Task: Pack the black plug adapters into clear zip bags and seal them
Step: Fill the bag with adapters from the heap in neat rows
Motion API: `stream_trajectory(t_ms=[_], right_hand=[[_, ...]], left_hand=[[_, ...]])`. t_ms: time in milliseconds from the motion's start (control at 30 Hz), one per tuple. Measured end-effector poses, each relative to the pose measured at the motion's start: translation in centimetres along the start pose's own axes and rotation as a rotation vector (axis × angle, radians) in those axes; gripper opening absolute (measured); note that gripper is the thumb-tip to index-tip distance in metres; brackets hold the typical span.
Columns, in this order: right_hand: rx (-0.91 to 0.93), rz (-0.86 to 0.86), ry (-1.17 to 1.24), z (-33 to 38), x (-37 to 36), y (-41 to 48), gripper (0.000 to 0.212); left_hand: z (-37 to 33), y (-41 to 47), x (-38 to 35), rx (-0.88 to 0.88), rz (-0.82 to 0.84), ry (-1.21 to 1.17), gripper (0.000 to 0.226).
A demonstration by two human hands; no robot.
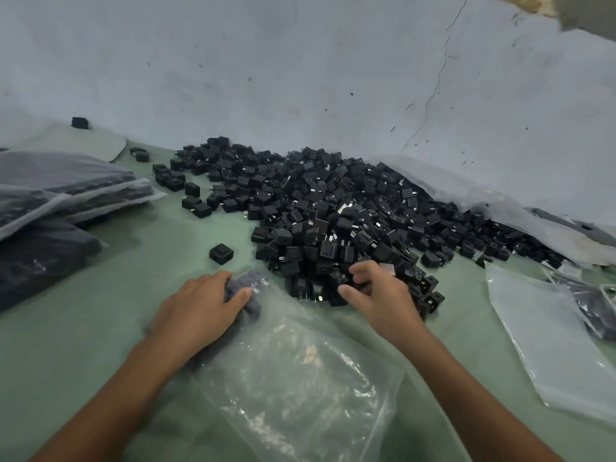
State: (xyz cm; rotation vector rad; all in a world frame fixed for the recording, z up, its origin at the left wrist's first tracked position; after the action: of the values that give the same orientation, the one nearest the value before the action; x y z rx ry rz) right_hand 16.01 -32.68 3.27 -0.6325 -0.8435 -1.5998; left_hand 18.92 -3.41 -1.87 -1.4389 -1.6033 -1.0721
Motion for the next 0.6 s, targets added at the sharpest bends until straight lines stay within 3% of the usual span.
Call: stream_trajectory(t_ms=[67, 233, 433, 600], right_hand=[[-0.039, 0.012, -0.030, 0.0, -1.7, 1.0, 0.038], [-0.006, -0.053, 0.021, -0.5, -1.9, 1.0, 0.023], [-0.192, -0.029, 0.802, -1.6, 1.9, -2.5, 0.025], [-0.283, -0.011, 1.103, -4.2, 5.2, -6.6, 0.033]], left_hand=[[0.0, 0.0, 0.0, -0.002, 0.004, 0.007, 0.059], [0.0, 0.0, 0.0, -0.005, 0.012, 0.014, 0.057], [0.2, 0.1, 0.0, -0.011, 0.013, 0.016, 0.057], [0.1, 0.1, 0.1, -0.015, 0.002, 0.023, 0.054]])
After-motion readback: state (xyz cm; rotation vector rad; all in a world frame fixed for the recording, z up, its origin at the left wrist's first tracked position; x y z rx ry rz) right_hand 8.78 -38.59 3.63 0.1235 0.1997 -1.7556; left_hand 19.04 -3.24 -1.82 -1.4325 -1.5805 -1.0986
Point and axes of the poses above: each hand's wrist, its own y-axis towards the middle knuckle, its own x-axis out of the back of the hand, z = x × y, the point moved 3 cm from there along y, towards the middle knuckle
